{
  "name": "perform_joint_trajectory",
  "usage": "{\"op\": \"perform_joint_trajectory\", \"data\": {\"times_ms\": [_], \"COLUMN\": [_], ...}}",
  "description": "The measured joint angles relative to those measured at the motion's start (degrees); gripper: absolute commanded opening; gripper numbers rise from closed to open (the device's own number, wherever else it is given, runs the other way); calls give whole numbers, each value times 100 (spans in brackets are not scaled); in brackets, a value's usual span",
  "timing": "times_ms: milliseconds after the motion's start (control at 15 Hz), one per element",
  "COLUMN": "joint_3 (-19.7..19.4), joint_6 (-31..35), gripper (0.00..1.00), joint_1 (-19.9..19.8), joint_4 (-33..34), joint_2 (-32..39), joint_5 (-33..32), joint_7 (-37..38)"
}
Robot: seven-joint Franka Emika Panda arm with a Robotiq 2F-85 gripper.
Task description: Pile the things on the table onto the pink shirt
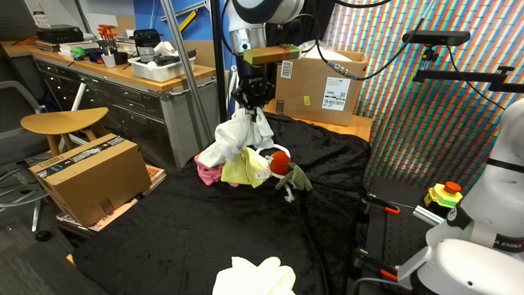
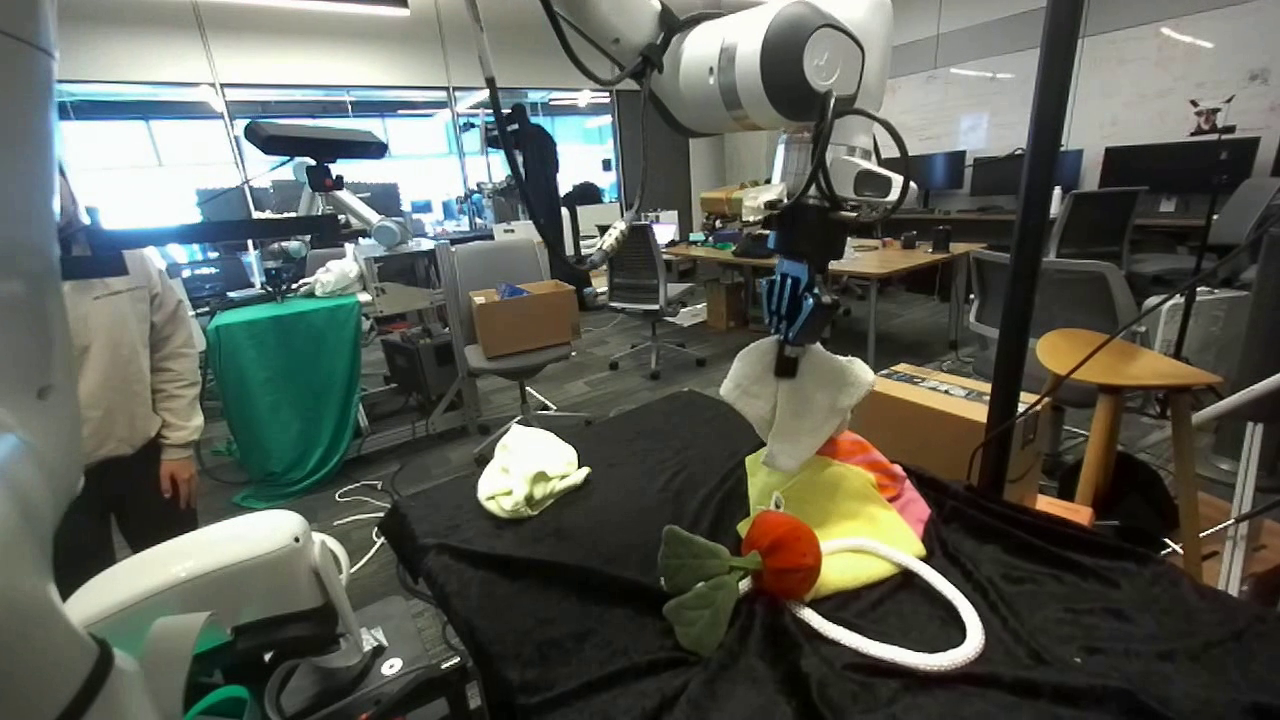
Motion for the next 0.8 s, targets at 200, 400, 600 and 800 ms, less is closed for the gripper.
{"op": "perform_joint_trajectory", "data": {"times_ms": [200,400,600,800], "joint_3": [-4,33,68,104], "joint_6": [26,49,87,95], "gripper": [10,10,37,58], "joint_1": [-41,-33,-22,-19], "joint_4": [-524,-837,-1019,-1104], "joint_2": [-295,-378,-397,-398], "joint_5": [0,0,0,0], "joint_7": [49,115,168,226]}}
